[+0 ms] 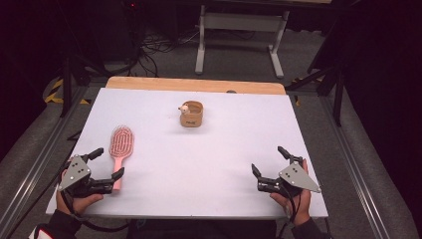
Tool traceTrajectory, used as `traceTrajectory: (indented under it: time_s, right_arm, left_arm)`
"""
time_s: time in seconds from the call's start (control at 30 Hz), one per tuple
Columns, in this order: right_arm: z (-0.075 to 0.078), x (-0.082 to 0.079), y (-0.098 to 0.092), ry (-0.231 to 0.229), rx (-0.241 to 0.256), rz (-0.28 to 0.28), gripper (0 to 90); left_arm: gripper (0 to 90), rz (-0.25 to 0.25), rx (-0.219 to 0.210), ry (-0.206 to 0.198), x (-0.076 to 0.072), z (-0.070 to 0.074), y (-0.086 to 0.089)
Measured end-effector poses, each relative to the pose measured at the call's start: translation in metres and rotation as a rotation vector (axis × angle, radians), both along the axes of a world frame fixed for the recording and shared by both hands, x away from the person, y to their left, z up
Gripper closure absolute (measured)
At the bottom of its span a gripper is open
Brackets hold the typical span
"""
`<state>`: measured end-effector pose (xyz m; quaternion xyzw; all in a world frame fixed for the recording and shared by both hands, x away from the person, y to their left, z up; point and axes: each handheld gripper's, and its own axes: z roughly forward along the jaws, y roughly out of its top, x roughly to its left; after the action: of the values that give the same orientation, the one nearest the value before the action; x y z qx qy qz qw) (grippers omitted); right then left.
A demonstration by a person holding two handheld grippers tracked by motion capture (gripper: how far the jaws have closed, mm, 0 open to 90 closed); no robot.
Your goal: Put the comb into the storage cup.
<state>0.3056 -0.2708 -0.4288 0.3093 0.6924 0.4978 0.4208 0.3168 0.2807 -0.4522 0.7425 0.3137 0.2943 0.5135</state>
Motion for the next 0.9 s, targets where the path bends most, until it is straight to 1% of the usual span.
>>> traceTrajectory:
  time_s: [0.1, 0.17, 0.23, 0.33, 0.37, 0.43, 0.5, 0.53, 0.6, 0.63, 0.7, 0.83, 0.9]
  right_arm:
    - [-0.001, 0.000, -0.001, -0.007, -0.004, -0.007, 4.7]
    - [0.000, 0.000, -0.001, -0.004, 0.007, -0.009, 5.4]
    - [0.000, 0.000, -0.002, -0.004, 0.012, -0.006, 8.1]
    - [0.000, 0.001, 0.000, -0.007, 0.006, -0.003, 8.4]
    - [0.000, 0.001, 0.001, -0.001, 0.002, 0.005, 8.4]
    - [-0.001, 0.002, 0.002, 0.005, -0.004, 0.004, 8.4]
    - [-0.001, 0.005, 0.003, 0.011, -0.007, 0.006, 8.4]
    - [-0.001, 0.006, 0.005, 0.010, -0.009, 0.003, 8.6]
    - [-0.001, 0.008, 0.007, 0.007, -0.012, 0.009, 8.9]
    - [-0.001, 0.010, 0.009, 0.008, -0.016, 0.013, 8.9]
    - [-0.002, 0.012, 0.011, 0.011, -0.021, 0.020, 8.9]
    - [-0.002, 0.014, 0.013, 0.009, -0.030, 0.031, 8.9]
    - [-0.002, 0.016, 0.013, 0.010, -0.029, 0.029, 8.9]
  left_arm:
    - [9.8, 0.004, -0.002, 0.003, 0.000, 0.001, 0.000]
    - [11.0, 0.001, 0.006, 0.002, -0.001, 0.001, 0.000]
    - [12.6, 0.003, 0.009, 0.000, -0.001, 0.001, 0.001]
    - [14.6, -0.008, 0.016, 0.013, -0.002, 0.000, 0.002]
    - [15.1, -0.006, 0.018, 0.016, -0.002, 0.000, 0.003]
    - [15.5, 0.003, 0.018, 0.027, -0.003, 0.001, 0.003]
    - [16.0, 0.027, 0.037, 0.030, -0.005, 0.001, 0.003]
    - [16.0, 0.027, 0.037, 0.030, -0.005, 0.001, 0.003]
    - [16.0, 0.063, 0.047, 0.054, -0.007, 0.001, 0.005]
    - [16.1, 0.077, 0.044, 0.061, -0.008, 0.000, 0.005]
    - [16.2, 0.088, 0.038, 0.066, -0.010, 0.000, 0.007]
    - [16.1, 0.102, 0.043, 0.069, -0.011, 0.000, 0.008]
    - [16.0, 0.098, 0.043, 0.074, -0.012, 0.000, 0.008]
